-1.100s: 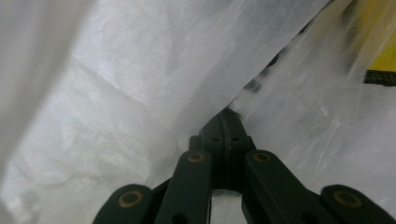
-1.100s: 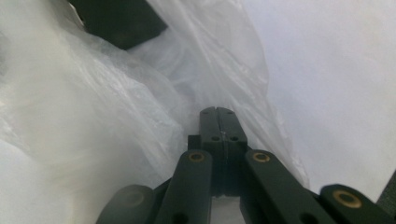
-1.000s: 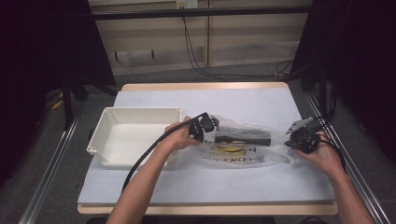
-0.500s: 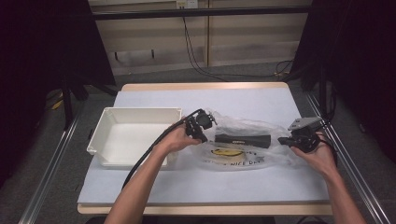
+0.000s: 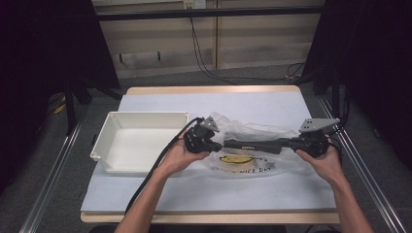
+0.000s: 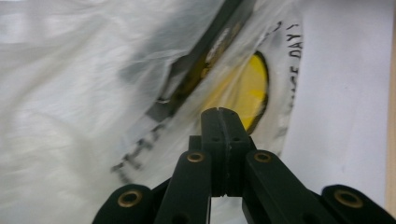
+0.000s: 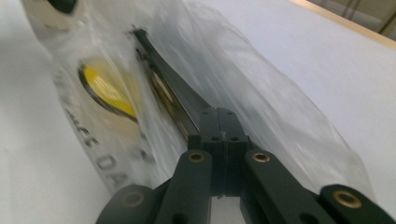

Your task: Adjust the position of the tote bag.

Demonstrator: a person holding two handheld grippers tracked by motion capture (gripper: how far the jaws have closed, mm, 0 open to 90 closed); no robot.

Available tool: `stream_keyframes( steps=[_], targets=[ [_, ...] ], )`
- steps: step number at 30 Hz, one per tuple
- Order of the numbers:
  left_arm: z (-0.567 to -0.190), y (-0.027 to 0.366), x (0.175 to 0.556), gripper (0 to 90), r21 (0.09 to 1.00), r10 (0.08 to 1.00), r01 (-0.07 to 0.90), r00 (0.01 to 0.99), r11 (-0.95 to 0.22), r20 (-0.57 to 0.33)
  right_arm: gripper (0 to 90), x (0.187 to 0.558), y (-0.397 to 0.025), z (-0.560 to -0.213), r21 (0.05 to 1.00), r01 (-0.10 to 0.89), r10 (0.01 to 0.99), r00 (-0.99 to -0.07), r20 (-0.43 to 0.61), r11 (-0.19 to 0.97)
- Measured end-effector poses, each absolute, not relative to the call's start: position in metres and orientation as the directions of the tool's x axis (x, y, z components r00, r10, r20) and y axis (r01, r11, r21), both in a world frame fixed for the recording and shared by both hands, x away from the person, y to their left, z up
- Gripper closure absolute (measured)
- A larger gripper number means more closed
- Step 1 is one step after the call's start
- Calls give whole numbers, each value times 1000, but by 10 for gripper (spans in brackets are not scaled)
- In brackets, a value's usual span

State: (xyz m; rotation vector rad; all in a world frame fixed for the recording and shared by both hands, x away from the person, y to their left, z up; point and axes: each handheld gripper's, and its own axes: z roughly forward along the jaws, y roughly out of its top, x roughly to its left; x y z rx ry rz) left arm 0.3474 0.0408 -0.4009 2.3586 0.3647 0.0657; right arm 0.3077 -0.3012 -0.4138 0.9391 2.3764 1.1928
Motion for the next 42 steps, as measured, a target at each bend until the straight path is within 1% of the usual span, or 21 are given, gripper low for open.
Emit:
stream_keyframes(
  steps=[1, 3, 4, 5, 6, 11, 12, 14, 16, 17, 19, 23, 28, 31, 32, 33, 35, 37, 39, 42],
  targets=[
    [-406, 38, 345, 900, 707, 279, 253, 957, -660, -82, 900, 310, -296, -412, 802, 406, 672, -740, 8, 437],
    [-415, 33, 341, 900, 721, 287, 264, 953, -640, -94, 900, 314, -285, -408, 806, 392, 651, -759, 10, 444],
    [-421, 30, 339, 900, 738, 295, 289, 947, -609, -127, 900, 317, -280, -407, 806, 388, 644, -765, 11, 448],
    [-426, 27, 338, 900, 747, 297, 298, 945, -594, -140, 900, 319, -276, -406, 806, 381, 637, -771, 7, 453],
    [-430, 23, 337, 900, 752, 309, 300, 942, -588, -134, 900, 322, -271, -405, 807, 377, 629, -777, 10, 454],
    [-447, 4, 345, 900, 748, 320, 317, 936, -583, -147, 900, 338, -244, -405, 785, 365, 586, -810, 4, 500],
    [-451, 0, 347, 900, 743, 330, 333, 930, -581, -159, 900, 342, -241, -407, 782, 371, 580, -815, 15, 501],
    [-457, -5, 349, 900, 723, 323, 327, 934, -609, -151, 900, 348, -235, -413, 767, 375, 572, -820, 13, 520],
    [-465, -9, 349, 900, 722, 329, 337, 931, -604, -160, 900, 354, -231, -419, 760, 386, 568, -823, 27, 523],
    [-467, -10, 349, 900, 714, 328, 332, 933, -616, -151, 900, 358, -229, -423, 751, 395, 567, -823, 34, 528],
    [-469, -13, 346, 900, 704, 316, 317, 939, -635, -139, 900, 363, -227, -427, 741, 400, 571, -821, 28, 539],
    [-477, -16, 343, 900, 671, 312, 312, 942, -672, -125, 900, 377, -228, -434, 738, 429, 591, -805, 52, 520],
    [-479, -11, 340, 900, 680, 304, 315, 942, -662, -140, 900, 392, -232, -433, 734, 455, 623, -780, 55, 504],
    [-480, -5, 339, 900, 682, 301, 331, 939, -653, -168, 900, 402, -230, -434, 720, 468, 629, -776, 57, 513],
    [-483, -4, 338, 900, 698, 303, 345, 934, -627, -190, 900, 406, -230, -436, 710, 475, 634, -772, 52, 520],
    [-481, -2, 338, 900, 685, 298, 340, 937, -644, -184, 900, 410, -231, -438, 704, 486, 634, -770, 65, 518],
    [-482, -2, 334, 900, 700, 301, 335, 937, -630, -177, 900, 417, -233, -442, 698, 506, 643, -761, 84, 507],
    [-480, -1, 332, 900, 682, 294, 325, 941, -655, -166, 900, 424, -237, -445, 691, 526, 657, -748, 97, 496],
    [-482, -1, 330, 900, 697, 285, 327, 941, -637, -182, 900, 429, -241, -447, 683, 543, 668, -736, 108, 488],
    [-481, 0, 329, 900, 686, 278, 322, 944, -653, -178, 900, 439, -245, -451, 649, 570, 680, -725, 109, 504]
  ],
)
